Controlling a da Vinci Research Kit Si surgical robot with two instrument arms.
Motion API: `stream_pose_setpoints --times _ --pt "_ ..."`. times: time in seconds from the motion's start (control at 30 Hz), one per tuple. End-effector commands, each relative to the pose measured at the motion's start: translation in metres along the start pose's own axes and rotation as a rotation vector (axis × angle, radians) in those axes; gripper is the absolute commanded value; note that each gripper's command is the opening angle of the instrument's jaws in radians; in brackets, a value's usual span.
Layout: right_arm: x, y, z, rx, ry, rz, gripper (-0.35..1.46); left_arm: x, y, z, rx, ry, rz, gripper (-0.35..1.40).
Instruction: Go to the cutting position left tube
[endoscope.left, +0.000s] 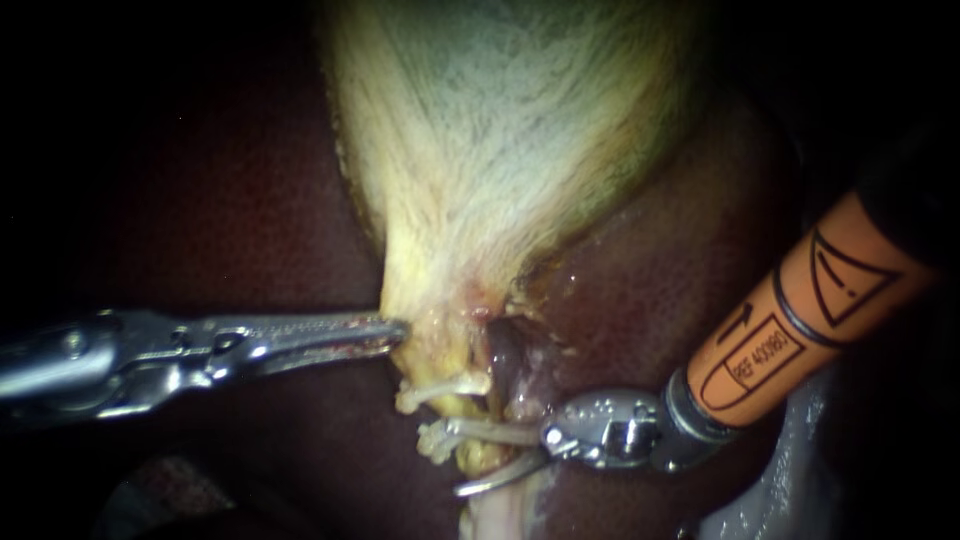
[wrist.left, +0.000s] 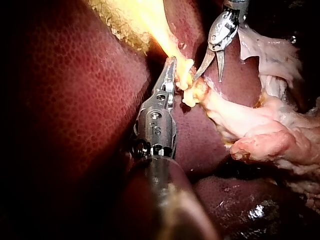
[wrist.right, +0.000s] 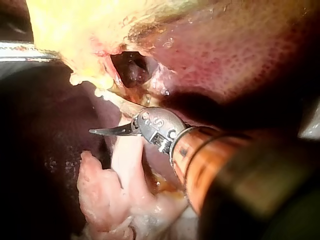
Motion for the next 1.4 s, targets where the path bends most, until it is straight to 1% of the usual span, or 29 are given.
stream_pose_setpoints --times 0.03,0.1,0.2,0.33,0.43,0.7,0.83,1.0,1.1,1.27,1.4 --pt "0.0 0.0002 -0.0002 -0.011 0.002 0.0 1.28 0.0 -0.0001 0.0 0.0 0.0 0.0 -0.35" --pt "-0.0002 0.0006 -0.0004 -0.026 -0.002 0.001 1.3 -0.0001 -0.0002 -0.0001 -0.001 -0.003 0.0 -0.35" --pt "0.0 0.0009 -0.0005 -0.044 0.005 0.004 1.33 -0.0002 -0.0003 -0.0001 -0.001 -0.003 0.0 -0.35" --pt "0.0005 0.0012 -0.0006 -0.063 0.011 -0.02 1.36 -0.0003 -0.0006 -0.0002 -0.002 -0.003 -0.001 -0.35" --pt "0.001 0.0013 -0.0002 -0.067 0.018 -0.041 1.38 -0.0004 -0.0007 -0.0002 -0.003 -0.003 -0.001 -0.35" --pt "0.0017 0.0015 0.0007 -0.071 0.022 -0.06 1.4 -0.0004 -0.0007 -0.0002 -0.003 -0.003 -0.001 -0.35" --pt "0.0021 0.0017 0.0011 -0.072 0.027 -0.087 1.4 -0.0004 -0.0007 -0.0002 -0.003 -0.003 -0.001 -0.35" --pt "0.0028 0.002 0.0006 -0.076 0.028 -0.091 1.4 -0.0004 -0.0008 -0.0002 -0.004 -0.003 -0.001 -0.35" --pt "0.0031 0.0023 -0.0001 -0.095 0.034 -0.092 1.4 -0.0004 -0.0008 -0.0002 -0.004 -0.003 -0.001 -0.35" --pt "0.0033 0.0028 -0.0019 -0.121 0.044 -0.091 1.4 -0.0004 -0.0008 -0.0002 -0.003 -0.003 -0.001 -0.35" --pt "0.0033 0.003 -0.002 -0.141 0.048 -0.087 1.4 -0.0005 -0.0008 -0.0002 -0.004 -0.003 -0.001 -0.35"
